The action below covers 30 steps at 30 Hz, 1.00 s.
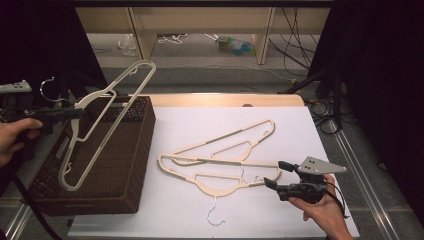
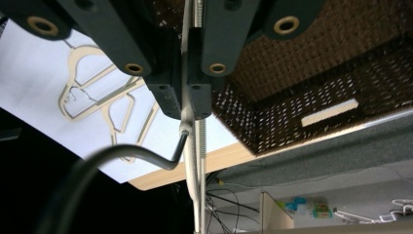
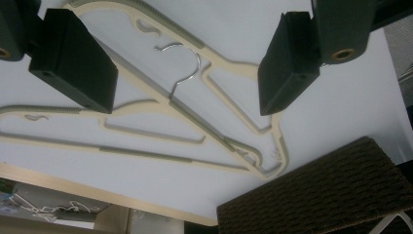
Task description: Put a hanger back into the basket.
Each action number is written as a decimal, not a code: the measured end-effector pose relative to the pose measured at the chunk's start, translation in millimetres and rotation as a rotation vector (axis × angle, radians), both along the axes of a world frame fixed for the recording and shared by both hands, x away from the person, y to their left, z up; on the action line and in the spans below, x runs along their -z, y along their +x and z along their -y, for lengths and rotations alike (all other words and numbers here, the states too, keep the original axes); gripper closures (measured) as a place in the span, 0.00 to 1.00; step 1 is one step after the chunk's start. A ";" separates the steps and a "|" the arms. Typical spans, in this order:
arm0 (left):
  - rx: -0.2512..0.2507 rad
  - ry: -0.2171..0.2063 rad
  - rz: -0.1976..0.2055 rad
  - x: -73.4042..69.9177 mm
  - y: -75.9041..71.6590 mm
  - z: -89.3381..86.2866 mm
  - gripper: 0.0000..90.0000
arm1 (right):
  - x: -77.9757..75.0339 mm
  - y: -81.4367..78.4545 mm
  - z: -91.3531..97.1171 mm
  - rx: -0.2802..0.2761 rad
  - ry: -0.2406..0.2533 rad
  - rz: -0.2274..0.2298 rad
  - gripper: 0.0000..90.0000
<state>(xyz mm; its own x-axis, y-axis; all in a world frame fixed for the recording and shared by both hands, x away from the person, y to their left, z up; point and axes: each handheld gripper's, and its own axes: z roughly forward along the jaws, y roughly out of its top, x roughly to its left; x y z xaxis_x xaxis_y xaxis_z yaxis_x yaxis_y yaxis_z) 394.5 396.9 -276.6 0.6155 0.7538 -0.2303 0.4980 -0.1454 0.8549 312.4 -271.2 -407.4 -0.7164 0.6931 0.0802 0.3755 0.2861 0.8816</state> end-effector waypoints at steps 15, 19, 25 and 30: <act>-0.028 0.030 -0.103 49.6 -0.5 -37.8 0.95 | -0.3 0.3 -0.1 -0.007 0.002 -0.017 0.26; -0.039 0.019 -0.132 61.2 0.6 -43.2 0.95 | 0.6 0.9 -0.9 -0.010 -0.004 -0.002 0.26; -0.037 0.017 -0.177 77.0 7.2 -40.8 0.95 | 0.7 1.0 -0.8 -0.011 -0.005 -0.005 0.26; -0.039 0.014 -0.195 85.7 14.6 -38.0 0.95 | 0.6 1.1 -0.3 -0.010 -0.005 -0.002 0.26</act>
<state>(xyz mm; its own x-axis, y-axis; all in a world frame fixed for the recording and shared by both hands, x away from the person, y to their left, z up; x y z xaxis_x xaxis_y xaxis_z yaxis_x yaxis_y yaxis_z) 409.1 435.0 -362.3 0.5300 0.7803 -0.3320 0.6598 -0.1336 0.7394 313.5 -270.9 -408.0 -0.7233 0.6861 0.0780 0.3741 0.2943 0.8795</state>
